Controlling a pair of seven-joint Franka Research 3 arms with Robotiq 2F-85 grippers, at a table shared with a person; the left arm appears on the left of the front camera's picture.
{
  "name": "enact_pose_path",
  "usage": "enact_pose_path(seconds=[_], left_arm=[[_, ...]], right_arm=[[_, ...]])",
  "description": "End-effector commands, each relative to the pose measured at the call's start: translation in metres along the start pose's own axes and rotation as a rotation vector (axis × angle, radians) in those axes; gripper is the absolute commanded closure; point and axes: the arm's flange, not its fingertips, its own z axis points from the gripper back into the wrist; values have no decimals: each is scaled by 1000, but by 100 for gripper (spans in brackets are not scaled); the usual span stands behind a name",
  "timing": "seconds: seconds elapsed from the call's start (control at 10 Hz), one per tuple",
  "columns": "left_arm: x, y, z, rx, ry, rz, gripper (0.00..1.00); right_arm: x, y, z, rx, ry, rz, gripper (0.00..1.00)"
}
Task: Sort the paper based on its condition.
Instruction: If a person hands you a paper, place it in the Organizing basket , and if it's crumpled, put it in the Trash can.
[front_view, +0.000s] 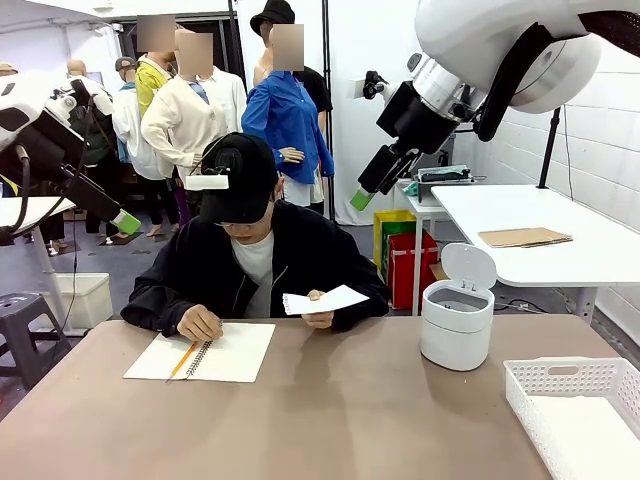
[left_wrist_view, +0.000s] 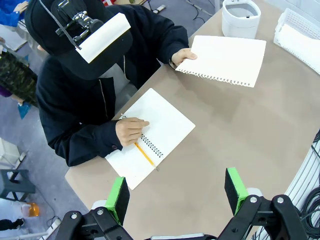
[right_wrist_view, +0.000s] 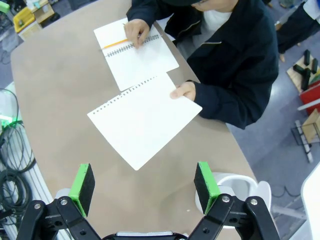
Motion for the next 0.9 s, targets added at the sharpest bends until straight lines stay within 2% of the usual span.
enact_pose_path(seconds=[0.0, 0.4, 0.6, 0.8], left_arm=[[-1, 0, 0, 7, 9, 2, 0], [-1, 0, 0, 7, 9, 2, 0], [-1, 0, 0, 7, 9, 2, 0], [-1, 0, 0, 7, 9, 2, 0]], right_arm=[[3, -5, -10, 40, 42, -32, 0], [11, -22, -35, 140, 218, -174, 0], [9, -38, -56, 201, 345, -294, 0], [8, -47, -83, 251, 428, -449, 0]])
